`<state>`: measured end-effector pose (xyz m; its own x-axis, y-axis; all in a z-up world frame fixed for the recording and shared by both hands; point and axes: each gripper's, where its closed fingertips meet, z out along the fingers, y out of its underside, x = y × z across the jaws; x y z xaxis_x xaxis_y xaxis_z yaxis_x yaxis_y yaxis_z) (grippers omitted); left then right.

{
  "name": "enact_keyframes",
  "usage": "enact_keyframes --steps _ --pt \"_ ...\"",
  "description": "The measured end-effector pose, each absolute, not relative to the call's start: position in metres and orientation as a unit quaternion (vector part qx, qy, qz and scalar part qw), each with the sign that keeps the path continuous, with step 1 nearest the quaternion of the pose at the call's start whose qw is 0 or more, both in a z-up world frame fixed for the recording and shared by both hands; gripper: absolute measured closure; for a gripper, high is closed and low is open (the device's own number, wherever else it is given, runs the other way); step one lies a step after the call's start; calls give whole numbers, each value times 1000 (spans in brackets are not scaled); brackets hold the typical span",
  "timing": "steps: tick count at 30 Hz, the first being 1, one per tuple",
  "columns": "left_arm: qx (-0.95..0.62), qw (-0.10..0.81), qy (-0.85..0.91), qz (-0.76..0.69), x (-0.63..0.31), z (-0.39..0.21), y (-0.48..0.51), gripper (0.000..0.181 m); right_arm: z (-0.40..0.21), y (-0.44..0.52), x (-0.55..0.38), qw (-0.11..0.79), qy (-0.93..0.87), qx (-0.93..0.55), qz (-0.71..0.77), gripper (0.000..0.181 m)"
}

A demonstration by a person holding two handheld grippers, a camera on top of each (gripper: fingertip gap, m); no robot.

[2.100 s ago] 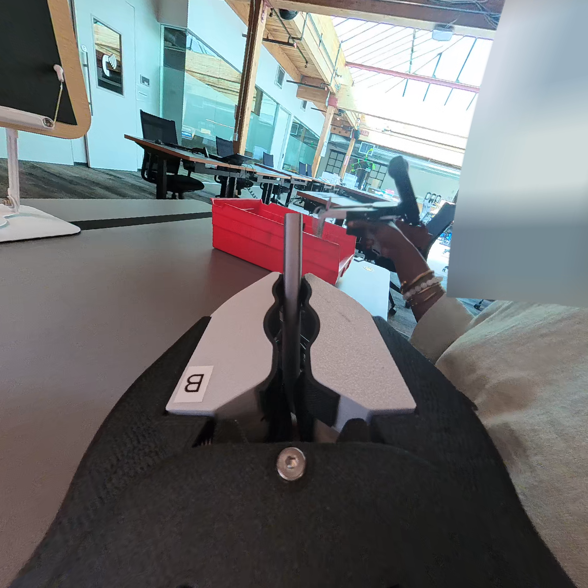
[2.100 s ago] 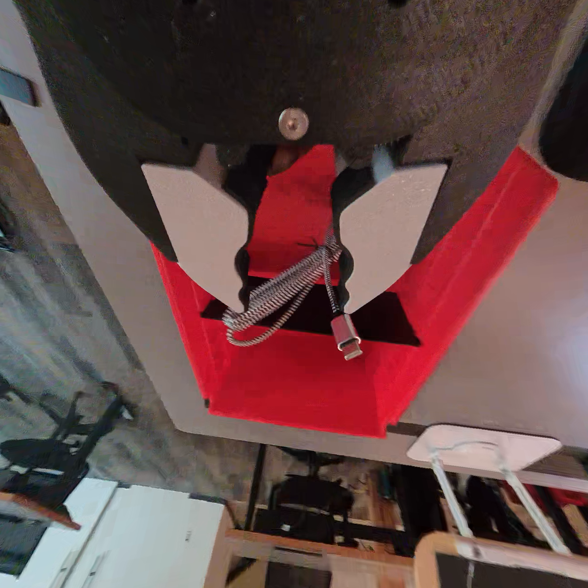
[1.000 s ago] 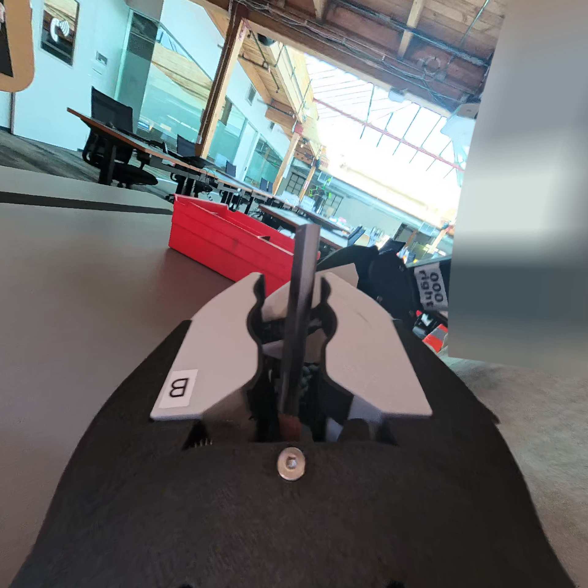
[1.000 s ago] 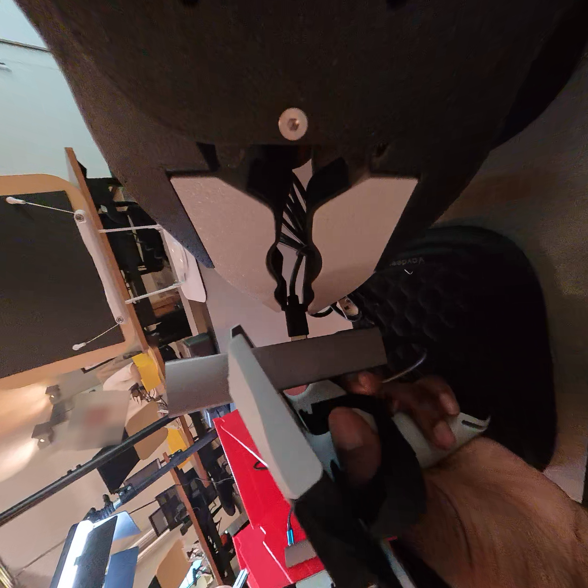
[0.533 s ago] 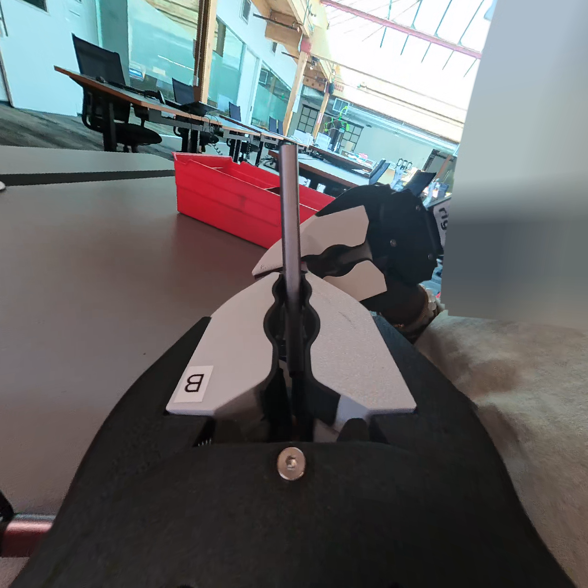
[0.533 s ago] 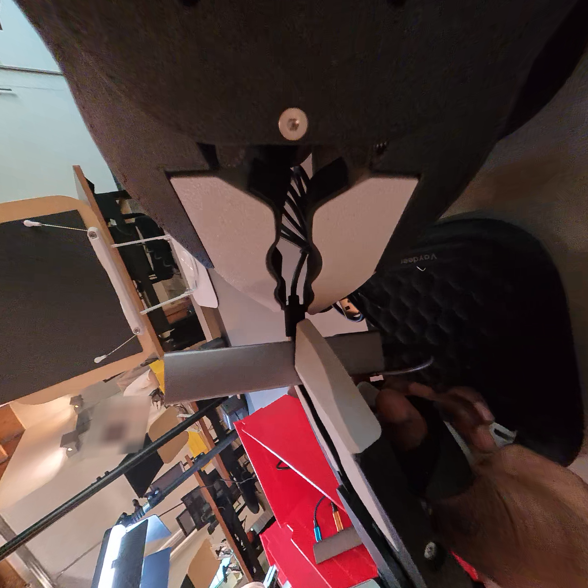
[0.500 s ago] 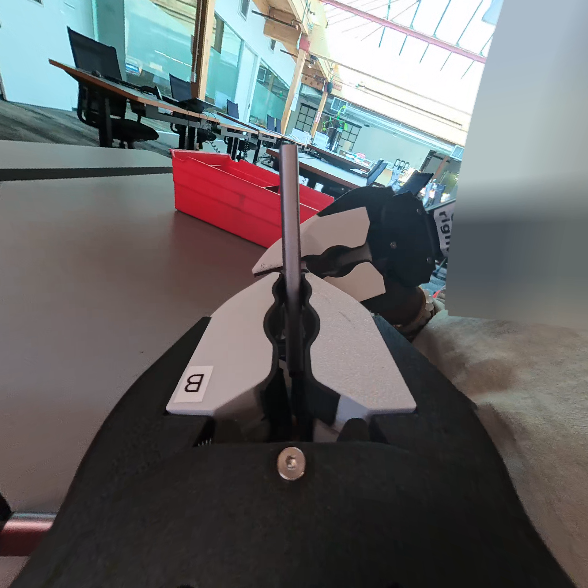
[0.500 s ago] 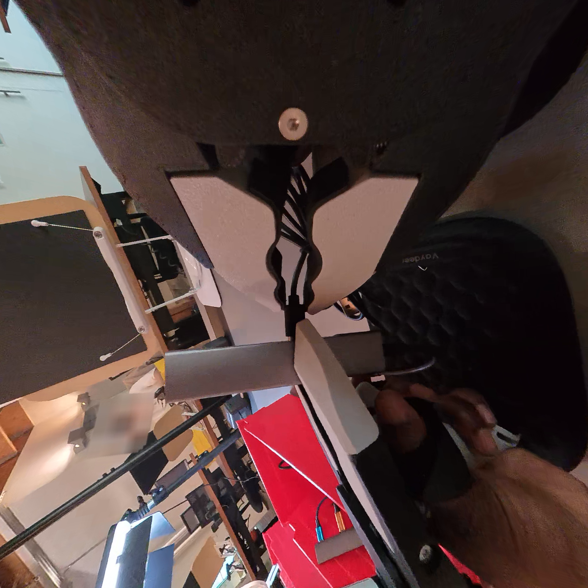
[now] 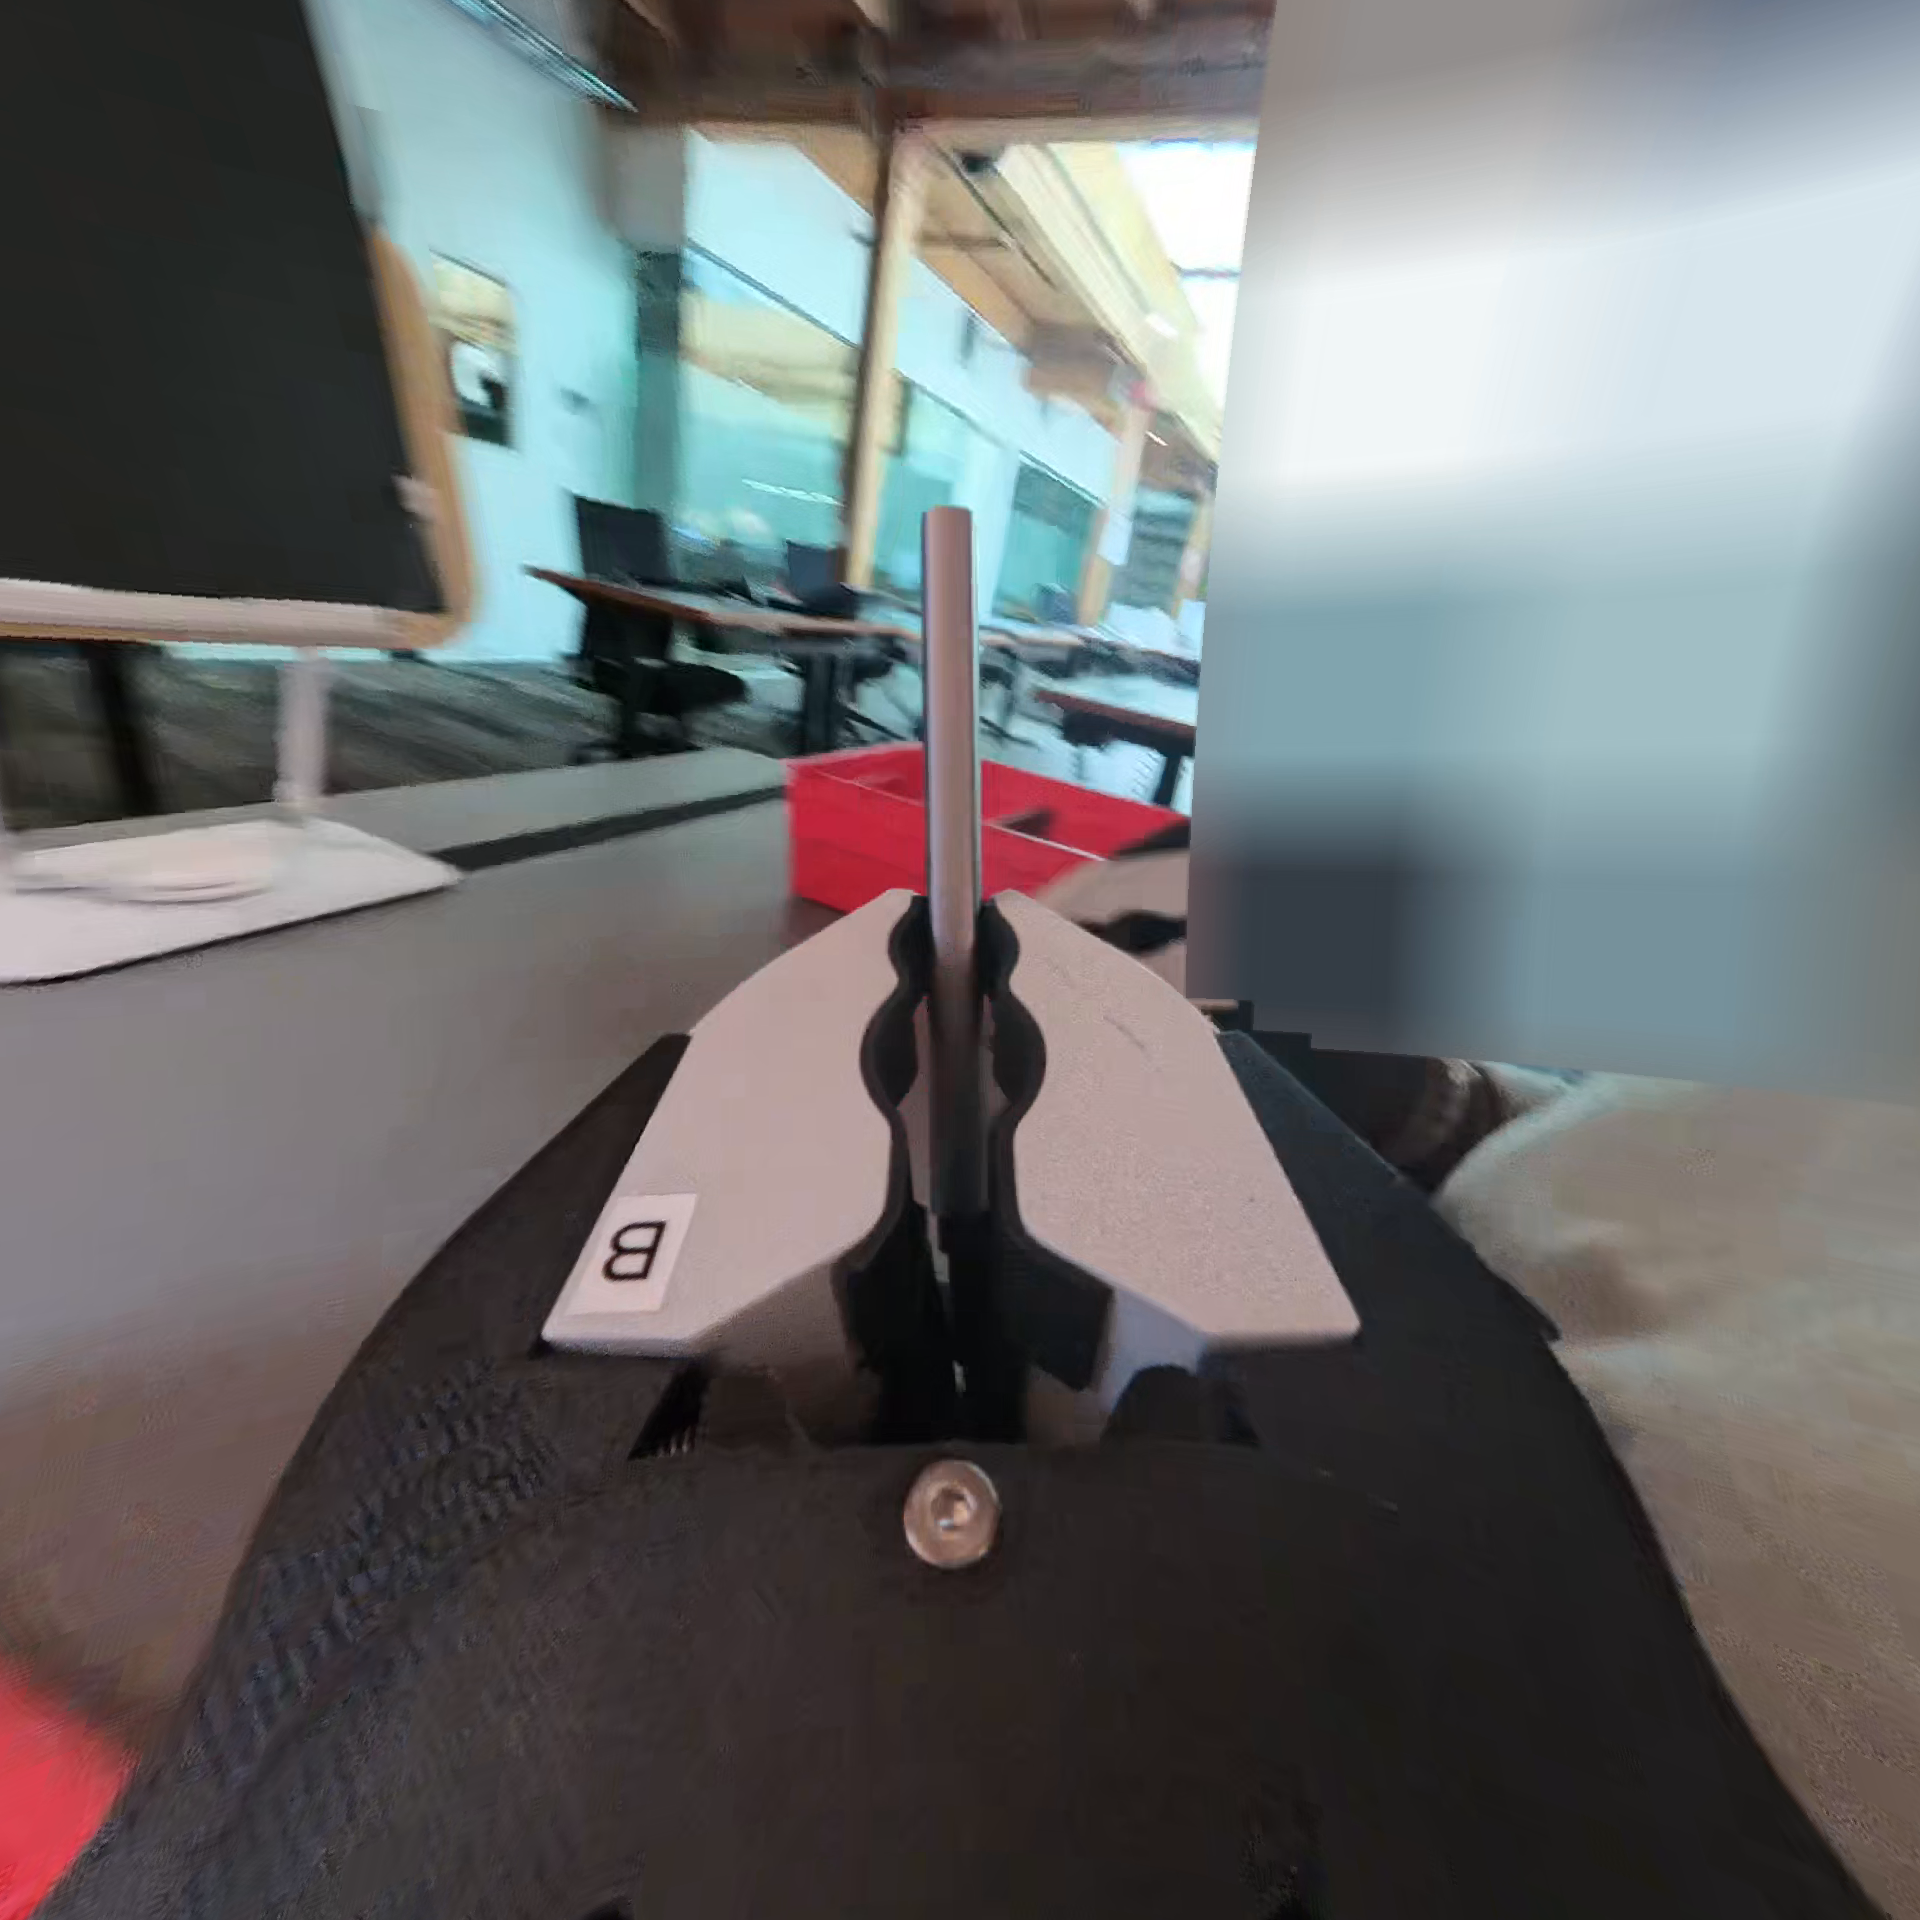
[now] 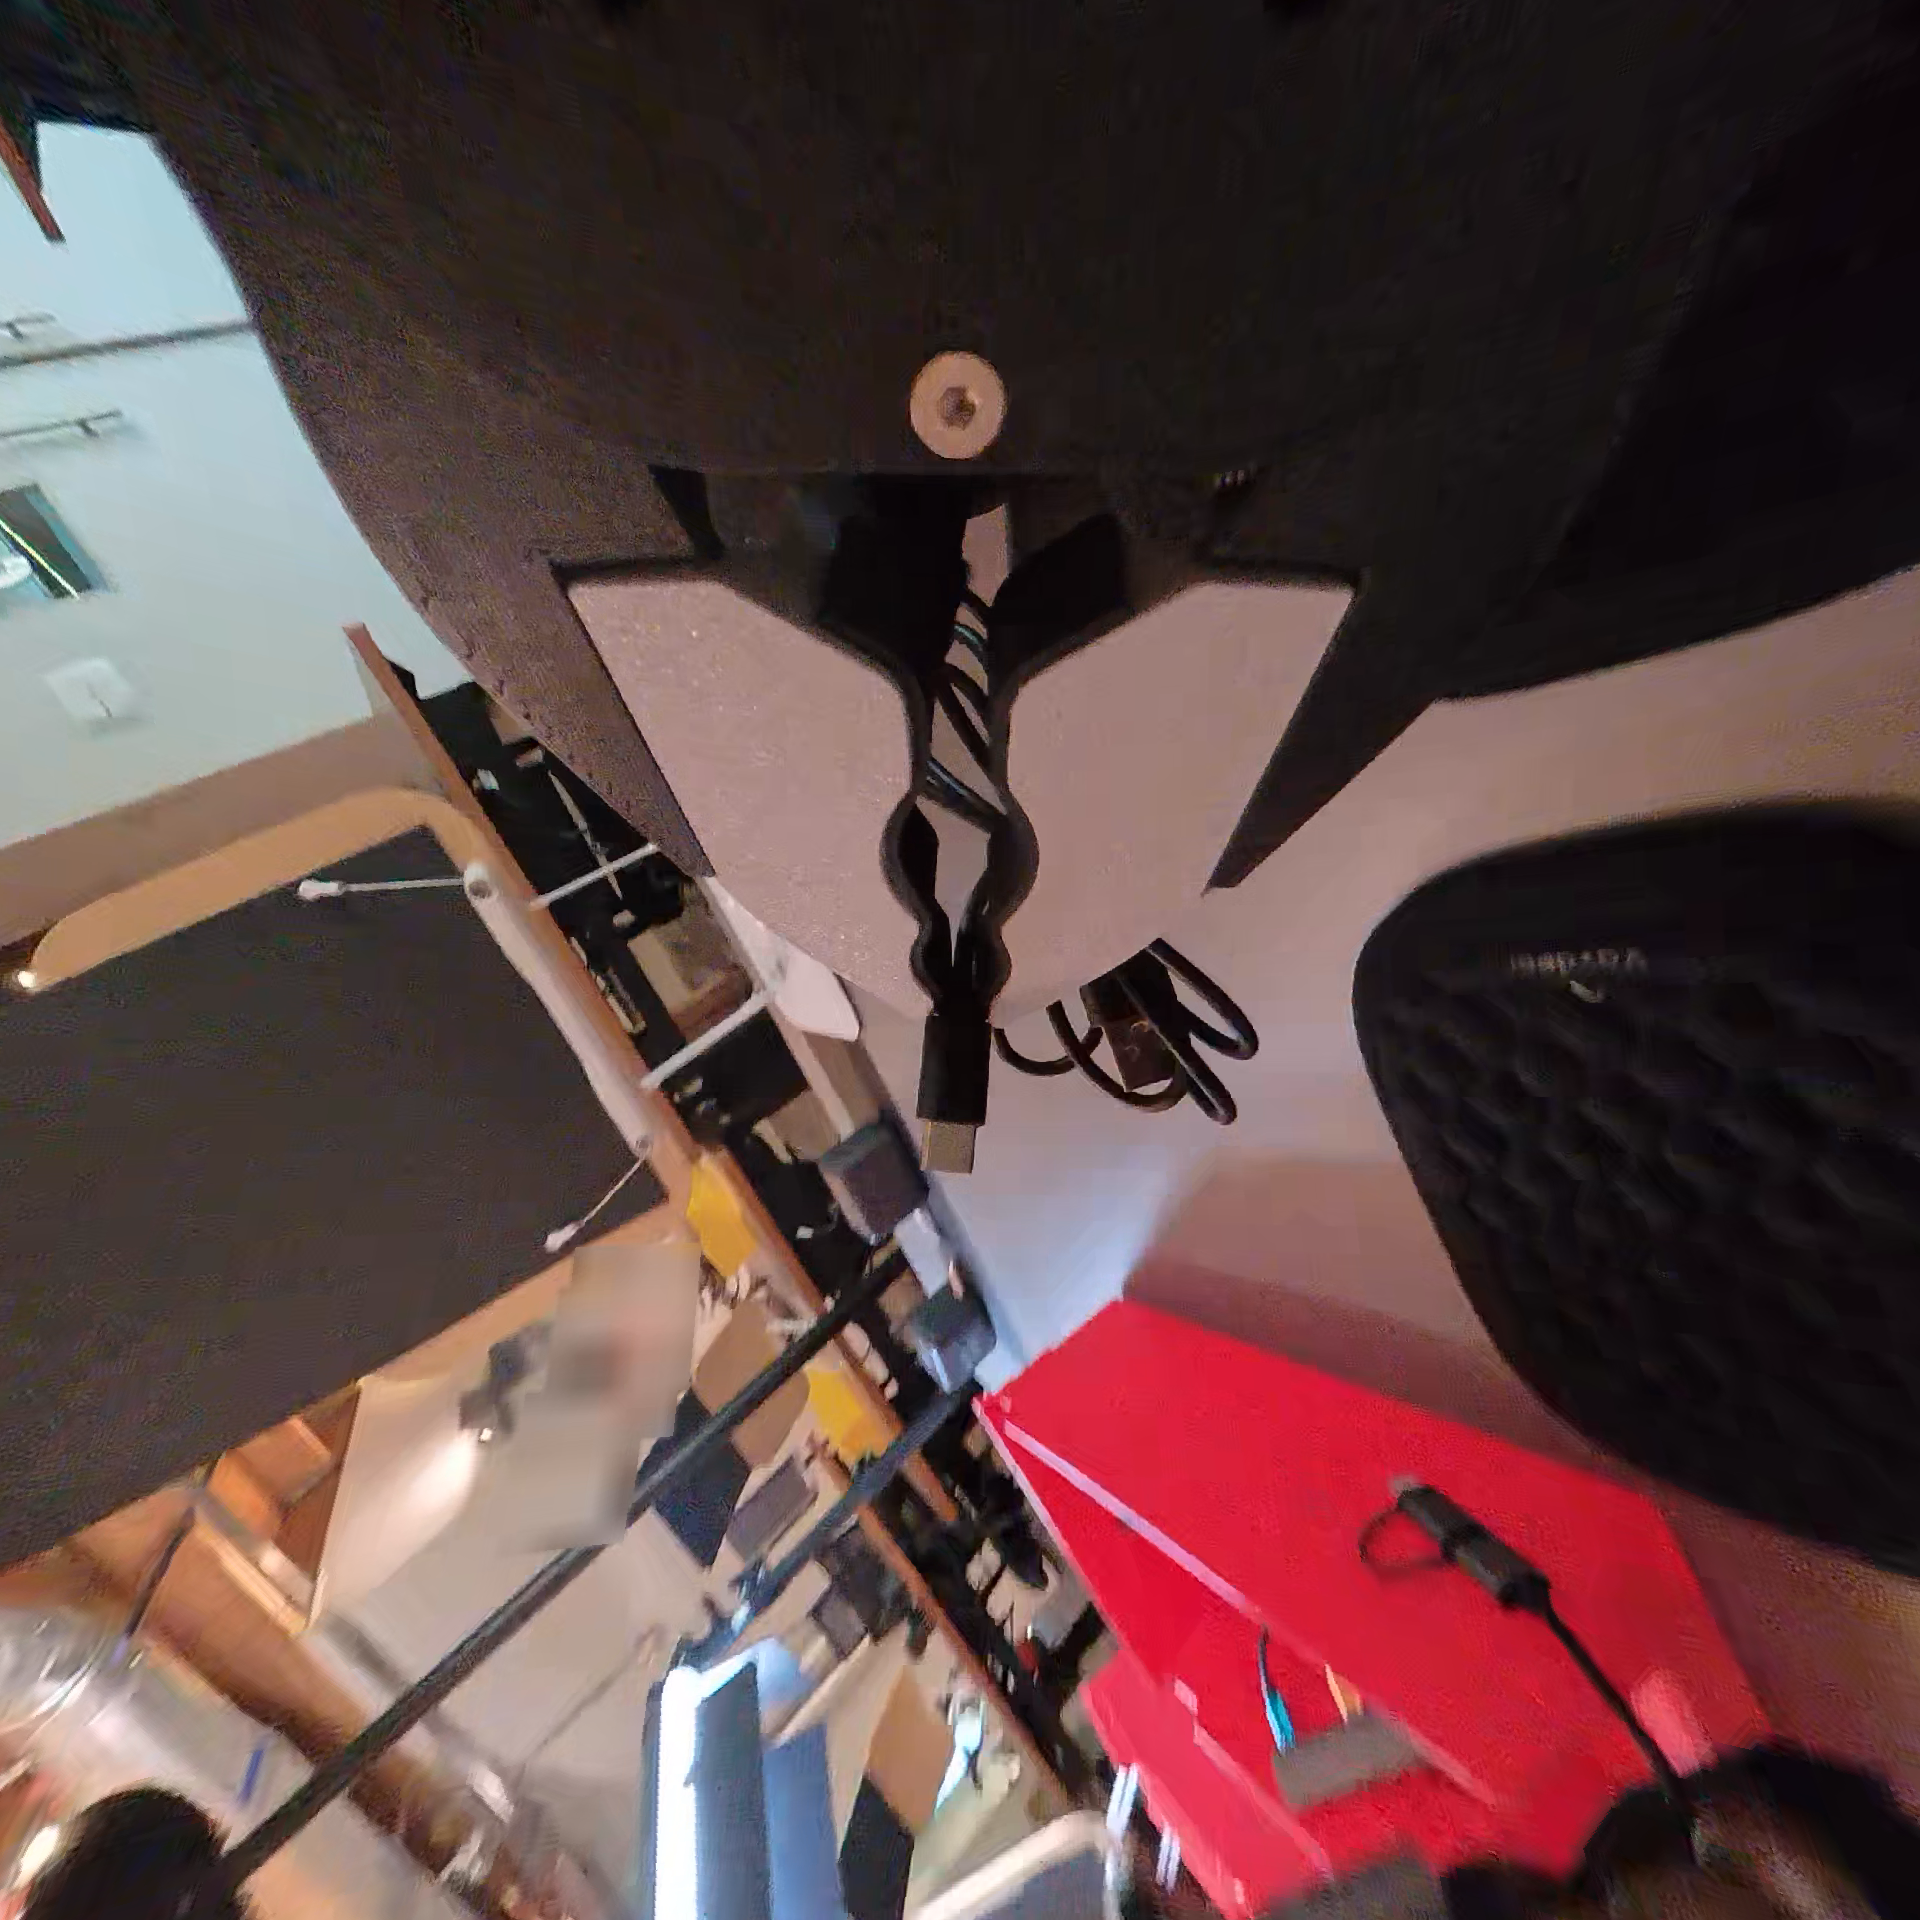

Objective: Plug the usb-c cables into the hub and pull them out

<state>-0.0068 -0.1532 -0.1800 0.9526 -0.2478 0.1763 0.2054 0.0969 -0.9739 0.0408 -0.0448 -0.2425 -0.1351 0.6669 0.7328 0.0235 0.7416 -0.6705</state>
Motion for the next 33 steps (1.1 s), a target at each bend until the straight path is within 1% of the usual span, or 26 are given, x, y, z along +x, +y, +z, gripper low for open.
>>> enact_keyframes --steps 2,5,8,12,15,17,20,23,25,26,27,31,33 --pt "-668 724 76 -151 22 -187 -134 174 -222 -49 39 624 -683 -239 295 178" --pt "-671 714 117 -163 42 -194 -122 174 -196 -26 50 642 -634 -265 339 178" --pt "-660 723 96 -183 41 -195 -122 173 -157 8 78 668 -571 -296 374 178" --pt "-656 722 70 -206 35 -202 -122 174 -109 77 132 730 -468 -349 357 178" --pt "-659 724 55 -196 29 -206 -120 172 -99 130 171 757 -408 -406 310 177" --pt "-657 726 52 -196 28 -207 -120 173 -106 158 190 764 -385 -439 274 178" --pt "-660 724 54 -196 28 -207 -119 173 -138 197 206 747 -383 -506 197 177" --pt "-663 722 57 -187 29 -207 -118 173 -184 221 211 694 -405 -572 167 174" --pt "-667 720 59 -181 29 -207 -118 172 -212 227 211 641 -413 -619 189 151" --pt "-669 719 60 -178 28 -208 -117 172 -220 228 211 623 -411 -634 203 147" --pt "-670 718 60 -176 28 -208 -117 172 -223 227 212 616 -408 -639 215 145" --pt "-673 716 59 -178 29 -211 -115 172 -211 221 215 637 -399 -625 210 146" --pt "-674 714 60 -181 31 -212 -114 172 -219 225 220 616 -402 -653 180 145"
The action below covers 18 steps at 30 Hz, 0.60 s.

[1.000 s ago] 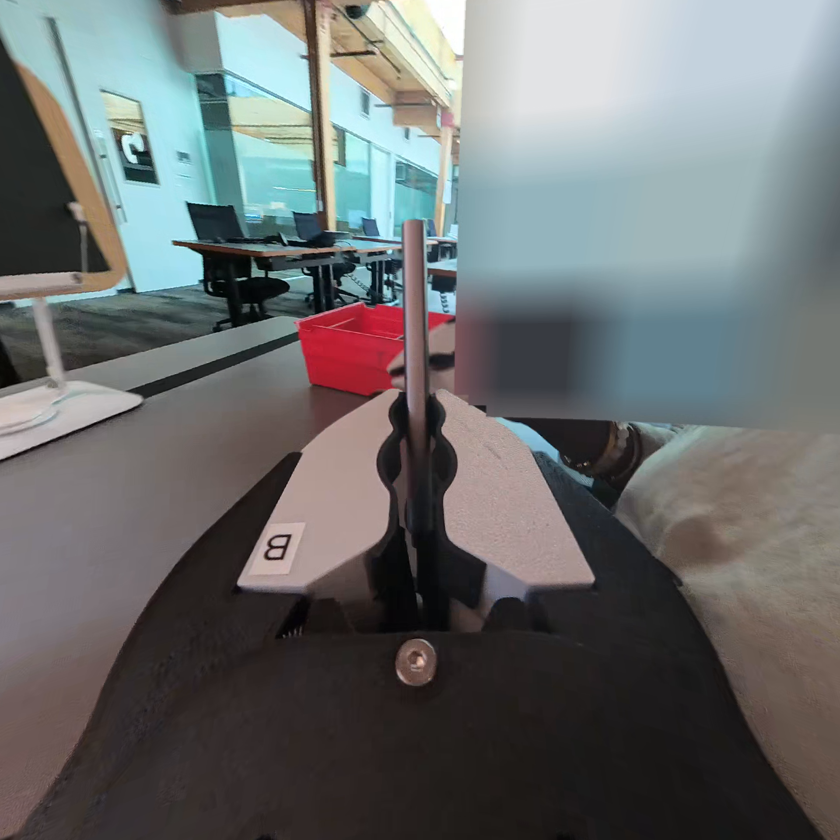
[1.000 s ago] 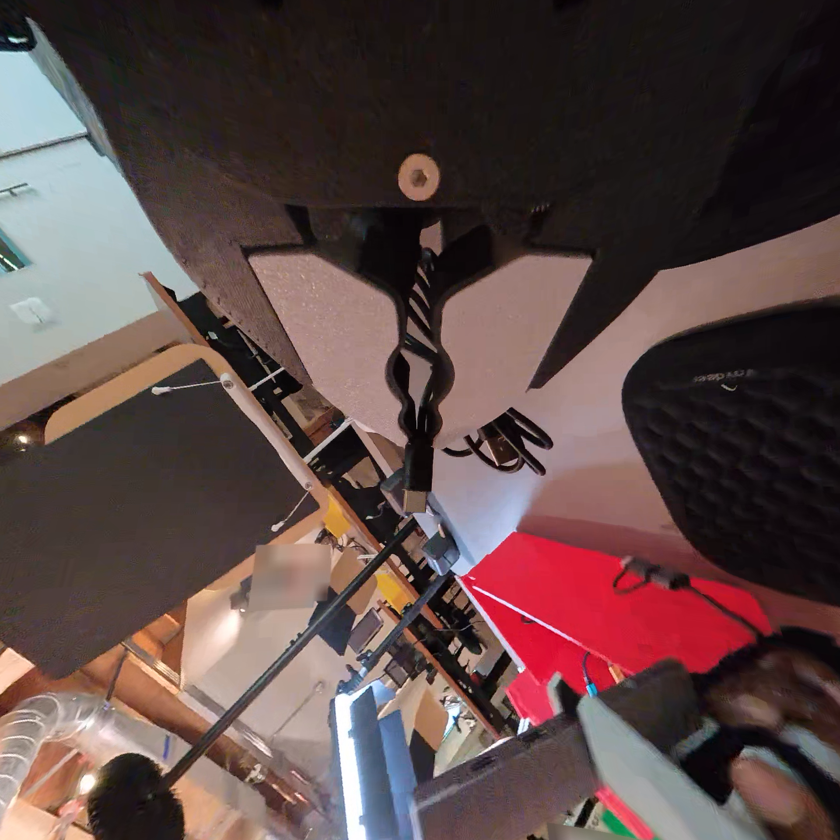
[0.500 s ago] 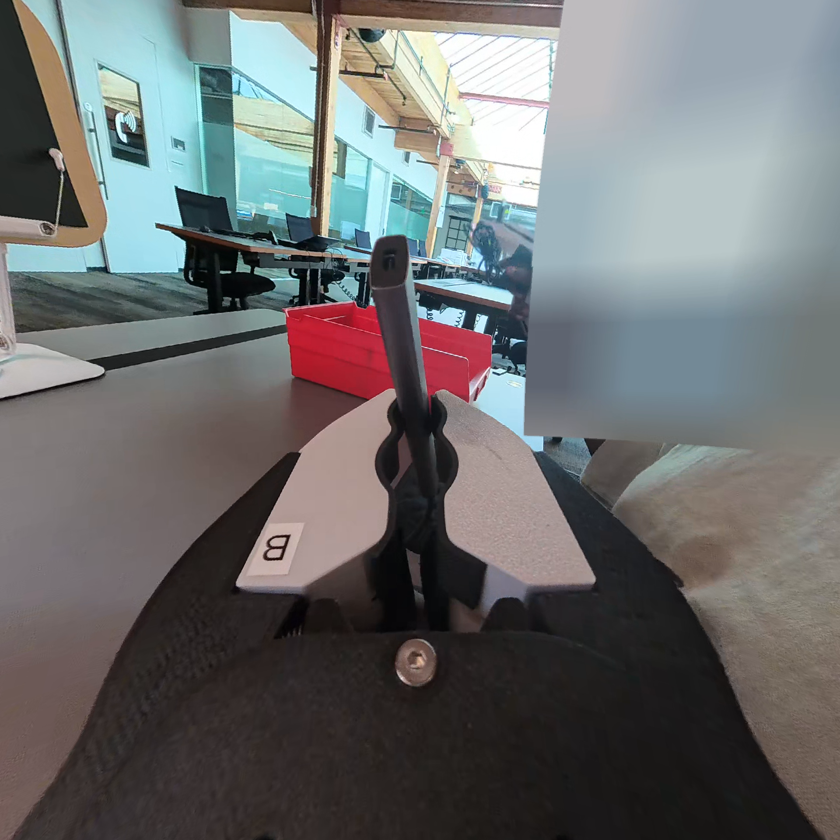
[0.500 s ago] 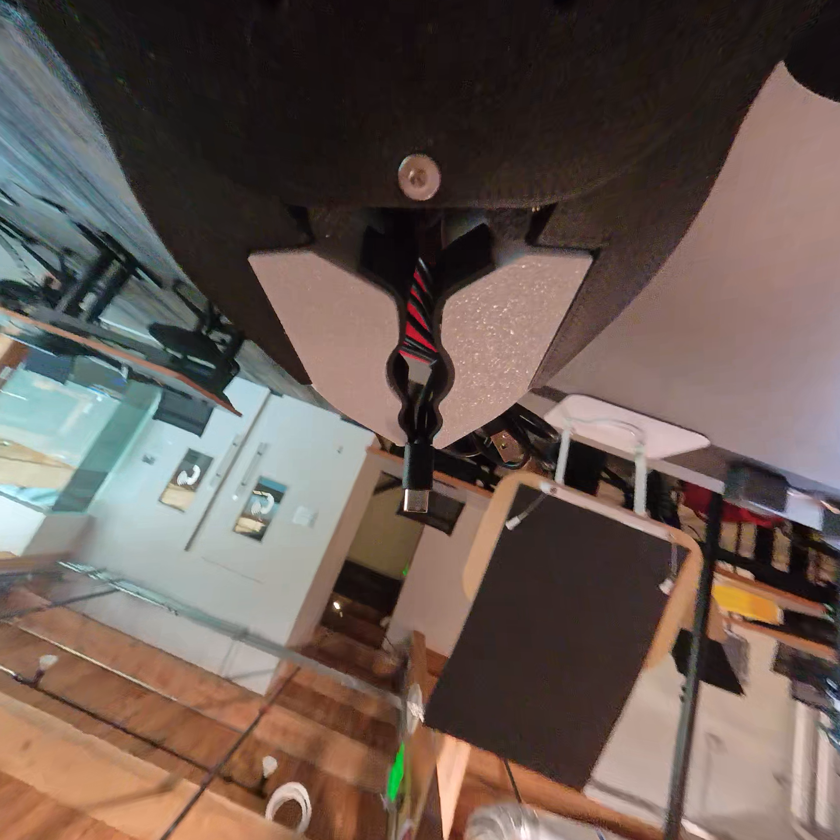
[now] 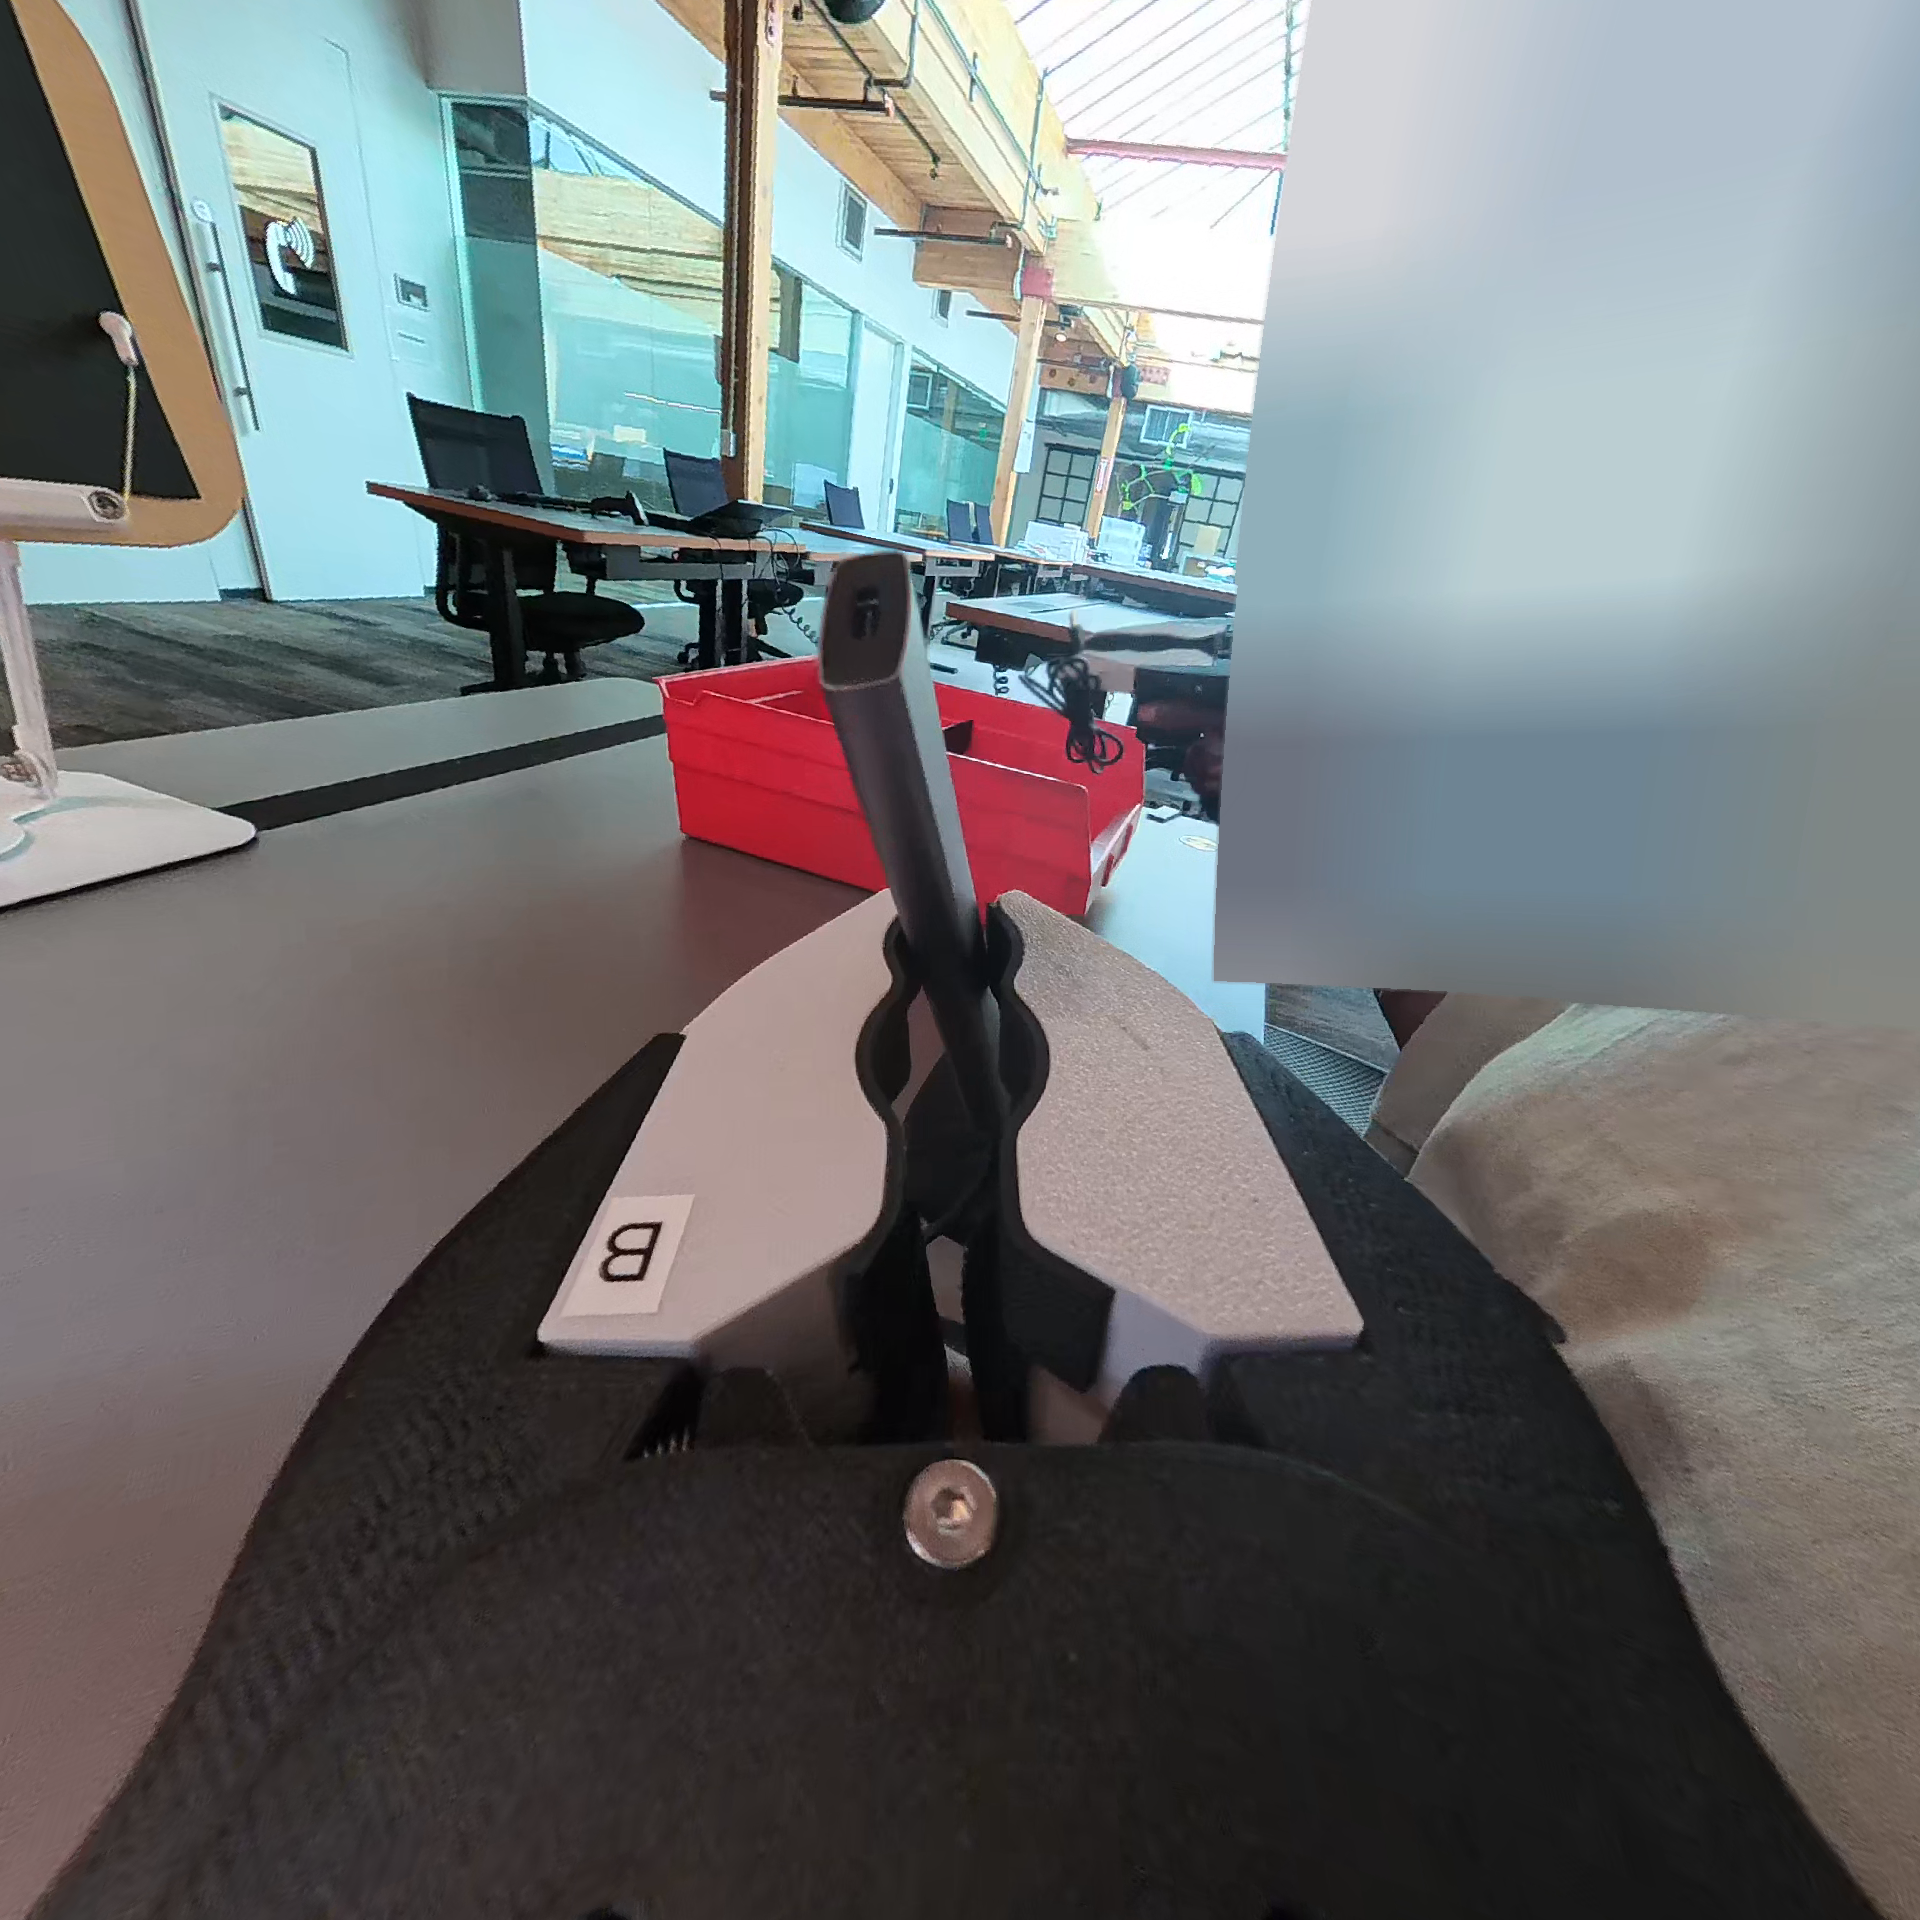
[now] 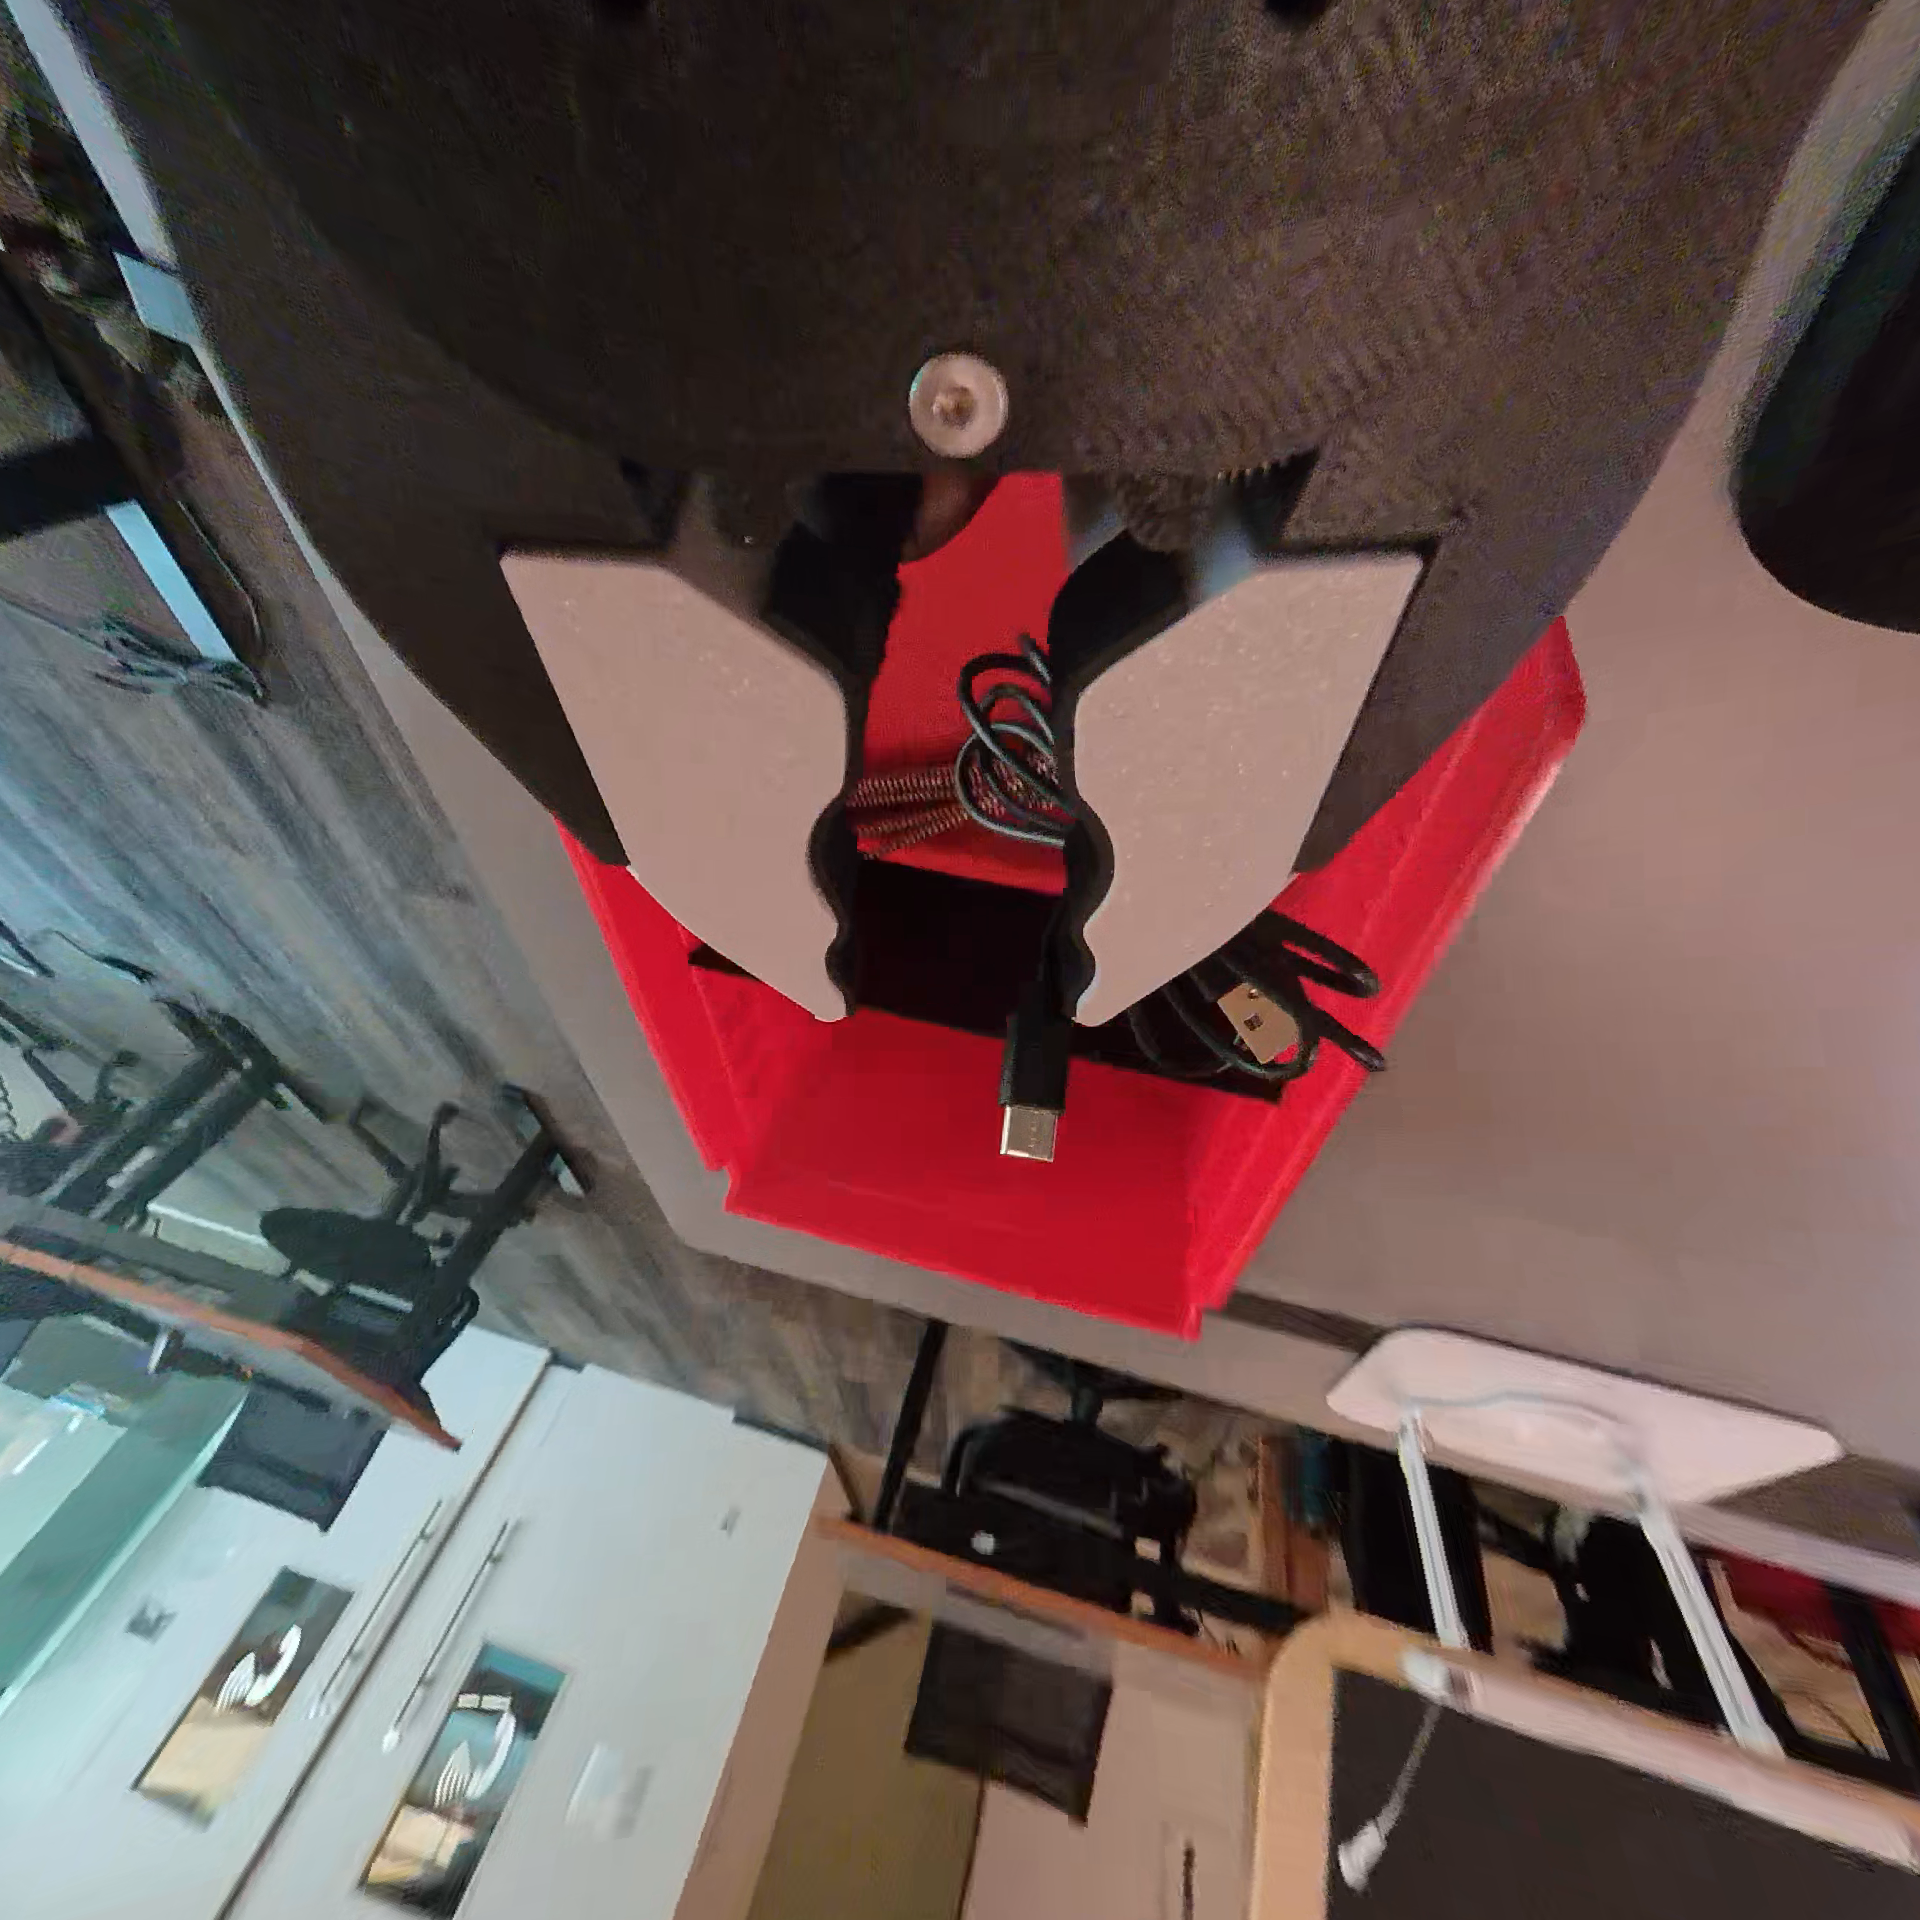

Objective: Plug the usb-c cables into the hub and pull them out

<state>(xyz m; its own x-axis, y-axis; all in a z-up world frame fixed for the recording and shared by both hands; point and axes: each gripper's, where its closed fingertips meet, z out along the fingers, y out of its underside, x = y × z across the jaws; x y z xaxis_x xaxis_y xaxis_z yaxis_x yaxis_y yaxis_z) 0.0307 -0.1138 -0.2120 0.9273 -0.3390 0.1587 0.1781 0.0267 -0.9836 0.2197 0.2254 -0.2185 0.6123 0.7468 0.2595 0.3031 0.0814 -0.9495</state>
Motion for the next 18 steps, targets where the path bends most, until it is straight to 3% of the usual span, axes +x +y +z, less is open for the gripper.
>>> enact_keyframes --steps 4,12,15,18 --pt "-674 713 65 -180 33 -212 -113 173 -254 238 225 535 -423 -720 131 129" --pt "-671 721 61 -163 28 -211 -114 181 -250 224 218 521 -426 -724 150 137" --pt "-677 715 49 -170 24 -218 -112 181 -221 162 173 528 -502 -621 289 143" --pt "-668 718 38 -189 25 -219 -111 181 -195 49 131 469 -603 -448 464 142"
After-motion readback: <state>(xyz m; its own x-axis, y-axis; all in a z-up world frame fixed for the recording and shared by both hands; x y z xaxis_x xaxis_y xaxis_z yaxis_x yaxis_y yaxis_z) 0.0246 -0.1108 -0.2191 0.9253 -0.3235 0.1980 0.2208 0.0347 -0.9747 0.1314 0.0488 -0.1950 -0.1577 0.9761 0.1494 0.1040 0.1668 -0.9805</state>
